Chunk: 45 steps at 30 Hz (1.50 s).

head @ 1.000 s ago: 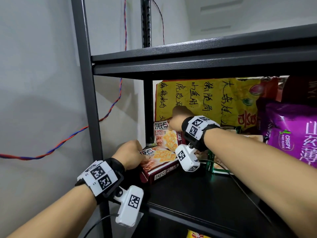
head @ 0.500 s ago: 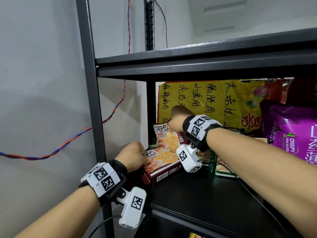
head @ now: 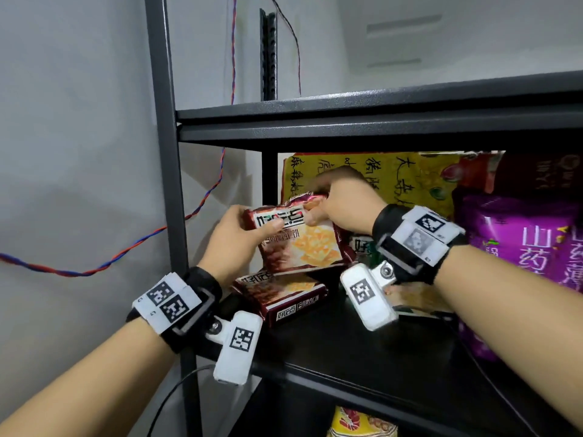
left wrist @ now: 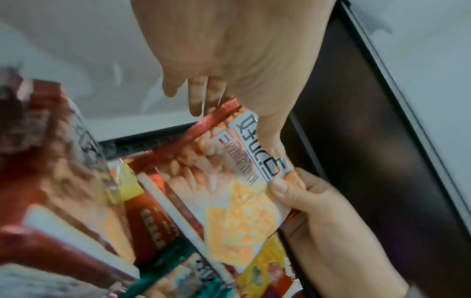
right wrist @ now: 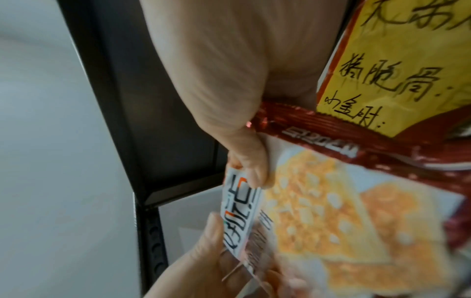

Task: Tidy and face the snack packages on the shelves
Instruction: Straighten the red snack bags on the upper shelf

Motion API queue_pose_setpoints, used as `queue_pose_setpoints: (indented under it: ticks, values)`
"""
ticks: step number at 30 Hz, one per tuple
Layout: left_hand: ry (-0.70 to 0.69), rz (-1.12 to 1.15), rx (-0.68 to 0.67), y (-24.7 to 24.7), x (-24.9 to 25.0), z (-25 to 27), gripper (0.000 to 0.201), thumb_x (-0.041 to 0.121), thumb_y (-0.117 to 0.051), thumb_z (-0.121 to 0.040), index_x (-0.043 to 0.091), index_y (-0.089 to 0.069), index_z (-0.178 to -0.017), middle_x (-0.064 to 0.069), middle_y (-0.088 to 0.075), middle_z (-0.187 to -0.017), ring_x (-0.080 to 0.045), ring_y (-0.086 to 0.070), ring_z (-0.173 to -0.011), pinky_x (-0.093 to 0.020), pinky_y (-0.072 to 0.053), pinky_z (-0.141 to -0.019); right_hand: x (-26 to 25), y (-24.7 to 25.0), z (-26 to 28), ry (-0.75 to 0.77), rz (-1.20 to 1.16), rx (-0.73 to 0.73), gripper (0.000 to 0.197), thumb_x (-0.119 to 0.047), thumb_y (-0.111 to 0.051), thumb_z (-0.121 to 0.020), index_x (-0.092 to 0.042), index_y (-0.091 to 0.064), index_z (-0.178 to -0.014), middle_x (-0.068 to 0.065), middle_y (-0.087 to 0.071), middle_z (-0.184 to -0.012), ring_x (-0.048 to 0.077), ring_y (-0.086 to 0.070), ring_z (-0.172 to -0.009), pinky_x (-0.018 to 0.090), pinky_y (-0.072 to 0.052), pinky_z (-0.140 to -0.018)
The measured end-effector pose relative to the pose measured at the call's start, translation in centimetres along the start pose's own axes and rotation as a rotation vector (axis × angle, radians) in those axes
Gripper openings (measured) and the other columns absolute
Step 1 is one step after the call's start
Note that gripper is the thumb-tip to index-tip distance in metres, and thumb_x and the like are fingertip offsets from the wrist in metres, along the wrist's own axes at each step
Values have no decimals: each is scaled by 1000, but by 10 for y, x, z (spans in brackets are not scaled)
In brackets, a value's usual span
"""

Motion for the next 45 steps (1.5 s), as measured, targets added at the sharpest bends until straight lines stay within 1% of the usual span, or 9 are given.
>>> queue_pose_setpoints:
  ticks: [7, 9, 15, 20, 23, 24, 30, 38, 45]
  values:
    - [-68, 378, 73, -18, 17, 19, 29, 20, -85, -78, 13, -68, -100, -3, -75, -74, -11, -61, -46, -23, -45, -39, 22, 4, 42, -32, -736, 130, 18, -26, -74, -85, -15, -70, -98, 4, -72, -105, 25, -67, -103, 42, -47, -104]
    - [-68, 425, 117, -23, 18, 25, 40, 21, -85, -78, 11, -58, -106, 1, -68, -64, -10, -53, -39, -23, -40, -35, 27, -4, 56, -161, -955, 93, 48, -37, -58, -95, 6, -60, -116, 19, -67, -118, 44, -55, -122, 56, -37, -112]
    - [-13, 570, 34, -43, 35, 48, 53, 51, -47, -100, 0, -53, -111, -14, -70, -73, -13, -49, -35, -20, -35, -35, 34, -13, 74, -211, -790, 313, 62, -48, -41, -103, 11, -57, -97, 35, -63, -99, 33, -59, -78, 35, -49, -75]
    - [-311, 201, 163, -44, 45, 71, 32, 30, -33, -109, 18, -57, -92, 6, -69, -68, -4, -57, -49, -14, -44, -42, 41, 0, 82, -225, -704, 517, 48, -41, -44, -103, -19, -32, -62, -8, -28, -52, 7, -28, -46, 24, -24, -48]
    - [-276, 248, 182, -42, 41, 70, 36, 25, -34, -110, 16, -67, -96, -9, -66, -67, -21, -58, -49, -28, -50, -44, 40, 2, 85, -201, -772, 402, 60, -40, -39, -106, 9, -58, -77, 8, -65, -71, 4, -40, -75, 28, -25, -68]
    - [-255, 285, 191, -40, 41, 67, 37, 25, -34, -110, 13, -67, -96, -12, -62, -64, -22, -55, -47, -33, -50, -45, 40, 0, 88, -191, -841, 337, 60, -40, -36, -106, 12, -64, -93, 20, -73, -92, 46, -56, -109, 63, -47, -90]
    - [-204, 296, 195, -33, 39, 55, 40, 30, -36, -109, 12, -69, -96, -22, -73, -87, -41, -70, -74, -47, -59, -65, 41, 7, 96, 20, -278, 392, 58, -29, -31, -108, 2, -45, -62, 17, -48, -59, 22, -43, -56, 26, -27, -52]
    - [-227, 184, 165, -28, 45, 48, 43, 41, -43, -103, 5, -62, -89, -23, -71, -88, -50, -66, -80, -66, -54, -72, 42, 16, 95, 0, -31, 438, 53, -25, -33, -107, -17, -27, -55, 0, -28, -52, 16, -27, -50, 24, -21, -48]
    - [-261, 314, 14, -21, 42, 51, 38, 1, -43, -103, 34, -59, -112, -3, -69, -76, -17, -64, -65, -31, -53, -59, 41, 29, 96, -264, -426, 298, 45, -28, -36, -107, -11, -35, -66, 15, -30, -64, 24, -30, -56, 30, -20, -50]
Point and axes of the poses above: each hand's wrist, its own z-axis away from the middle knuckle, its own y-axis out of the back of the hand, x = y × z, the point moved 3 cm from there along -z, towards the middle knuckle
